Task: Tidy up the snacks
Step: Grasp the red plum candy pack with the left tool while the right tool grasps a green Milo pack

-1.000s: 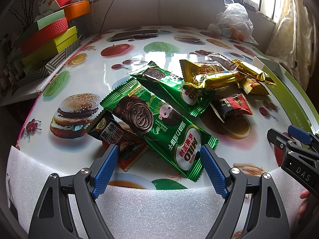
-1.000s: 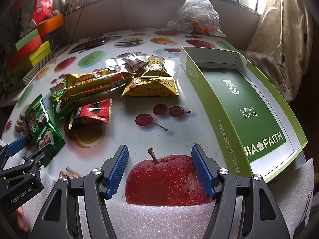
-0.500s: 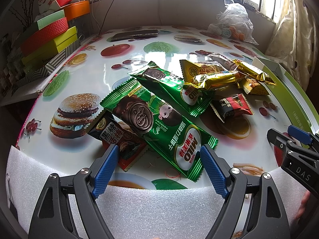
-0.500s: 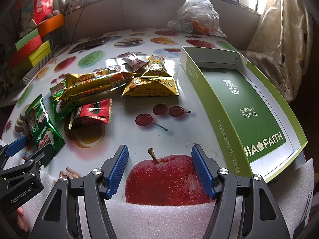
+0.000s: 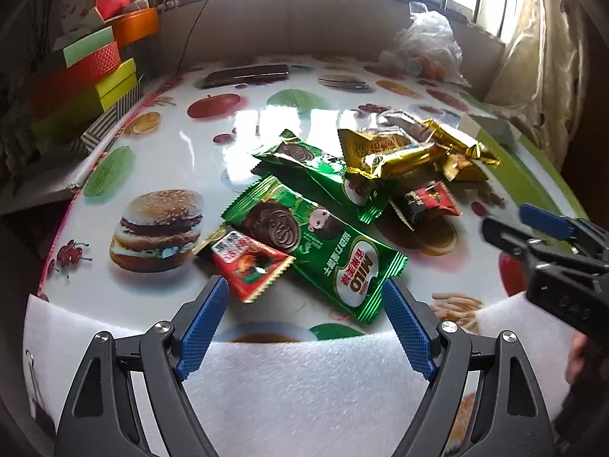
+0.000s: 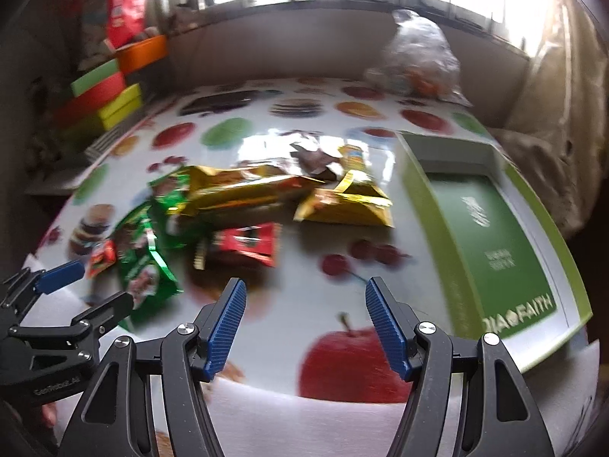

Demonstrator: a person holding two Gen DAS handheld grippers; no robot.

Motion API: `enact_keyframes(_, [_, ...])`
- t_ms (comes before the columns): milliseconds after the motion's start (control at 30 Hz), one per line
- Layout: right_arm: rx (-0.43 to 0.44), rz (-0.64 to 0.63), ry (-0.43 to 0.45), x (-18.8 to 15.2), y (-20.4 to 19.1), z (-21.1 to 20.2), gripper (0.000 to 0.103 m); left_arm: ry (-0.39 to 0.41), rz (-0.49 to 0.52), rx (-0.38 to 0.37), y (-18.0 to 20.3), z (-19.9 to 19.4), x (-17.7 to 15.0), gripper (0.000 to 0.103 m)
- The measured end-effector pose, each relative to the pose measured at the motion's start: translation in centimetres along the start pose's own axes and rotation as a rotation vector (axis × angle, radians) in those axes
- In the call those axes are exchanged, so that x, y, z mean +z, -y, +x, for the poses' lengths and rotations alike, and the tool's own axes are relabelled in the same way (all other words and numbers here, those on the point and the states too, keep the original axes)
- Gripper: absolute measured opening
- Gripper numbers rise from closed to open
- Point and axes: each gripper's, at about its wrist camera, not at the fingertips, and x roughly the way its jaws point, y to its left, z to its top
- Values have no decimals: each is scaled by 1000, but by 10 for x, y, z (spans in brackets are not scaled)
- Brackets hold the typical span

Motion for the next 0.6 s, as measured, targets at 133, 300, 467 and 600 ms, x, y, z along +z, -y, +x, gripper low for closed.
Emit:
enact_keyframes(133, [38, -44, -12, 7, -19, 4, 66, 30, -38, -4, -22, -15, 1, 83])
enact_keyframes(300, [113, -105, -40, 15, -42, 13, 66, 34, -88, 38, -50, -17, 2, 83])
enact_keyframes(467, [199, -154, -68, 21, -67, 24, 66, 14, -109, 37, -67, -9, 1, 83])
enact_keyframes(600, [234, -216, -100, 23, -86, 35, 66, -33, -137, -43, -73, 2, 0, 83])
